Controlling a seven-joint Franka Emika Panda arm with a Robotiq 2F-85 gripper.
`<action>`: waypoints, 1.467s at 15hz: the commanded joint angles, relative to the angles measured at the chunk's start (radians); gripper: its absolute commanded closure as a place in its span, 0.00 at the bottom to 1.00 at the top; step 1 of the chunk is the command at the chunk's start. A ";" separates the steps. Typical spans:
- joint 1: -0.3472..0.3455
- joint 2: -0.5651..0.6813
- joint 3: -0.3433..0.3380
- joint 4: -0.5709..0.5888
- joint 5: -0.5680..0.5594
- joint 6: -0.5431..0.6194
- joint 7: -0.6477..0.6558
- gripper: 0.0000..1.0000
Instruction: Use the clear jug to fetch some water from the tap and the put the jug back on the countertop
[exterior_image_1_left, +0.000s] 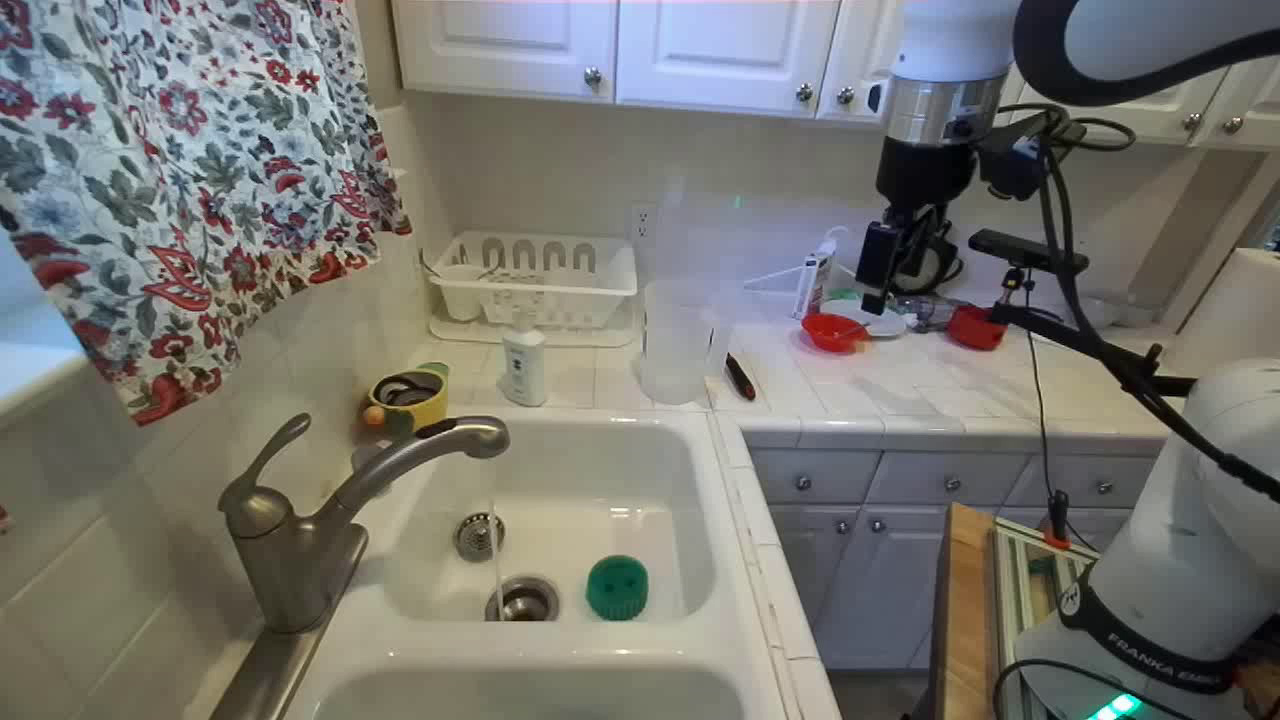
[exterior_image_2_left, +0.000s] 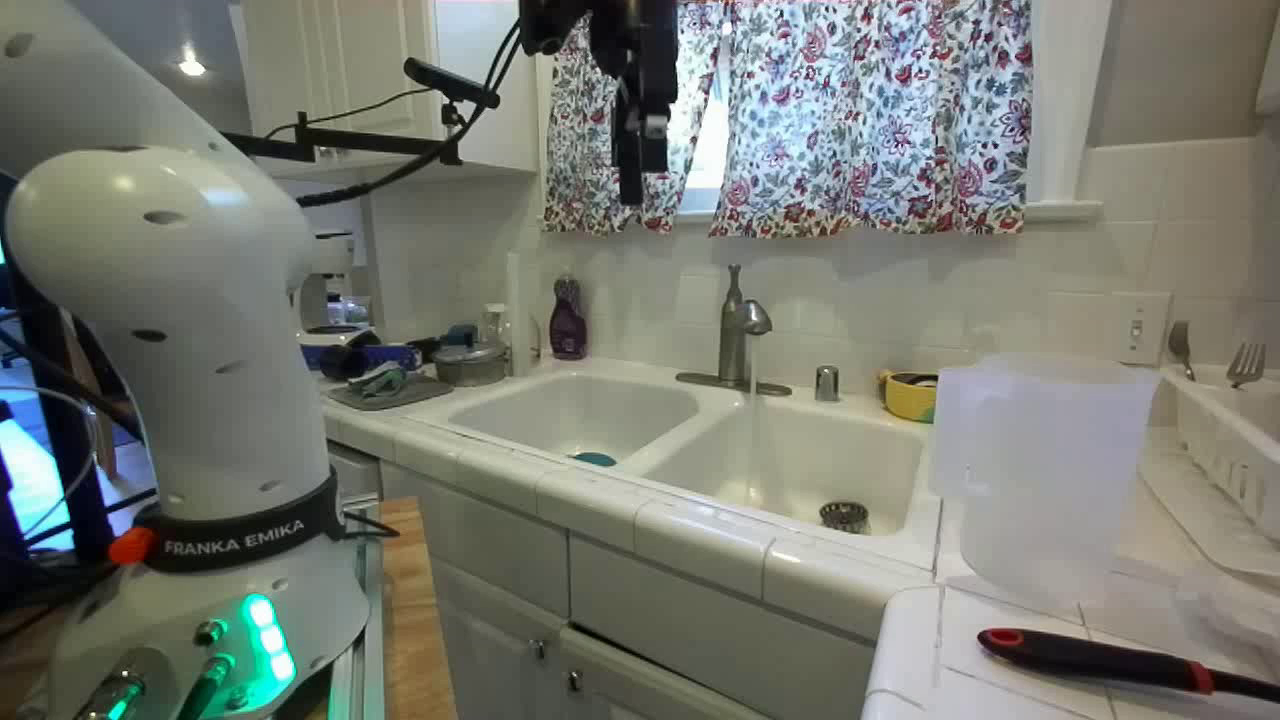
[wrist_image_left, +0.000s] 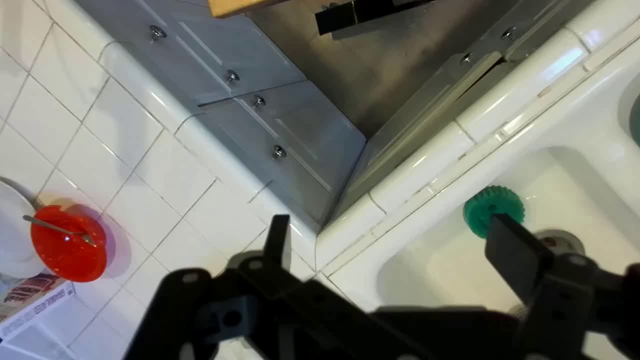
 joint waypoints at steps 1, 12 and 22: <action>0.022 0.003 -0.016 0.003 -0.010 -0.005 0.011 0.00; 0.022 0.003 -0.016 0.003 -0.010 -0.005 0.011 0.00; -0.032 0.077 -0.175 -0.064 -0.012 0.249 -0.058 0.00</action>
